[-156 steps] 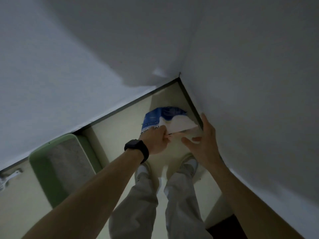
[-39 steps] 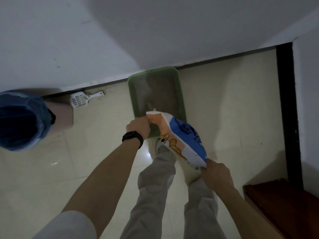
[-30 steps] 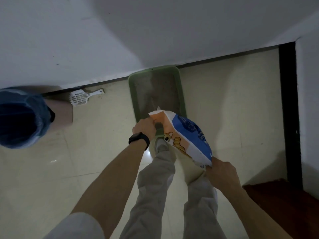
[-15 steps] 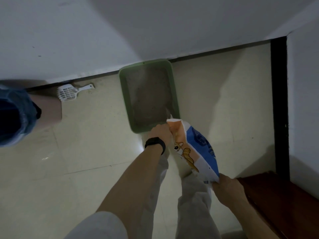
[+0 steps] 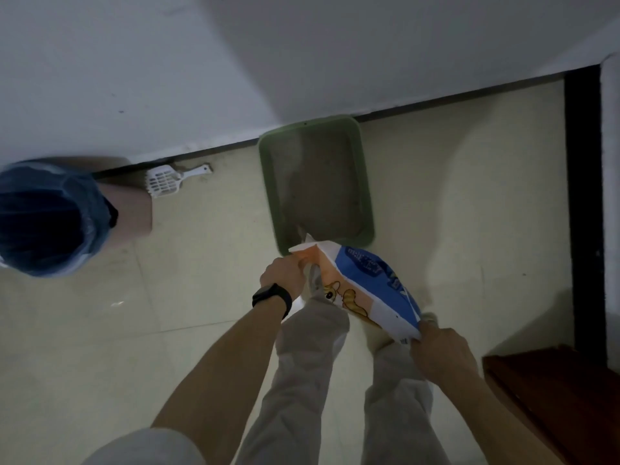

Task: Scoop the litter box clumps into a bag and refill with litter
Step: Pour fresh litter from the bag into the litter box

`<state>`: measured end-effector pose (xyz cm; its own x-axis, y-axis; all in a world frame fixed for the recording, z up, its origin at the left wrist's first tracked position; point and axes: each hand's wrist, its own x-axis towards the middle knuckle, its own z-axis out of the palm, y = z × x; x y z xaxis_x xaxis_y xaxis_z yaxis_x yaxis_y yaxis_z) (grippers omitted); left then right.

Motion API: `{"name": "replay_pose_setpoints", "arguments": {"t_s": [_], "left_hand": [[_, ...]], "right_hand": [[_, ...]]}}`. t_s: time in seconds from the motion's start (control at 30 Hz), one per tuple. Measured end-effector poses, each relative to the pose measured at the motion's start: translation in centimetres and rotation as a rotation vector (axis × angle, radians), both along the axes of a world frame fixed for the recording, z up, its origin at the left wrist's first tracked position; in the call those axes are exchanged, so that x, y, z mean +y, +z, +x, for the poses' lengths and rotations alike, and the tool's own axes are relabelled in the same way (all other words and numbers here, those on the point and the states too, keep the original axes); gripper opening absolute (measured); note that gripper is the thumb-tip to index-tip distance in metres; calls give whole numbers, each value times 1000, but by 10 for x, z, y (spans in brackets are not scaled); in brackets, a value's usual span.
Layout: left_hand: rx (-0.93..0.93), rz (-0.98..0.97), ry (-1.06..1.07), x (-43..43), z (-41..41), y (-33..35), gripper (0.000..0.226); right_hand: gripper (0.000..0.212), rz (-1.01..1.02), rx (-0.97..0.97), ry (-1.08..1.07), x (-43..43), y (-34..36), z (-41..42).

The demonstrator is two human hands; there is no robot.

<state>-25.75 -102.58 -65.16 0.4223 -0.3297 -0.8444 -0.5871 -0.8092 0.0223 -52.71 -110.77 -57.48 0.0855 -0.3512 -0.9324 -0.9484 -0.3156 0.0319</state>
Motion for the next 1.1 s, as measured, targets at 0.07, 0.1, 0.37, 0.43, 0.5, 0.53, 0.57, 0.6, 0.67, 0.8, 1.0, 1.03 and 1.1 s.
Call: {"name": "replay_pose_setpoints", "arguments": {"t_s": [0.07,0.1,0.37,0.43,0.5,0.53,0.57,0.6,0.67,0.8,1.0,1.03,1.1], "left_hand": [[-18,-31,5,1,13,-1,38],[-22,-47,1,-1,21,0,37],[-78,-182,-334,-32,52,12,33],[-97,-261,-490,-38,50,16,32],[-99,-300,-609,-40,50,17,32],[-76,-312,-655,-40,51,17,34],[-45,-312,-688,-41,50,19,38],[-20,-316,-713,-42,50,22,41],[10,-313,-743,-47,51,29,43],[5,-327,-867,-51,30,53,34],[118,-275,-1217,-119,-41,126,30],[128,-290,-1235,-118,-44,127,30],[133,-326,-1283,-121,-45,125,32]], "right_hand": [[27,-13,-30,-8,2,-6,9],[27,-18,-41,8,3,-10,12],[26,-49,-72,-67,10,-29,21],[26,-56,-71,-69,8,-37,20],[26,-72,-89,-68,8,-47,17],[25,-66,-72,-76,6,-48,19],[25,-72,-67,-84,5,-52,18],[24,-72,-55,-103,3,-54,17],[23,-75,-29,-128,-4,-56,15],[21,-88,21,-119,-14,-60,2],[32,-62,6,-275,-22,-21,-47],[33,-35,10,-261,-15,-27,-49],[35,-25,26,-389,-8,-35,-57]]}}
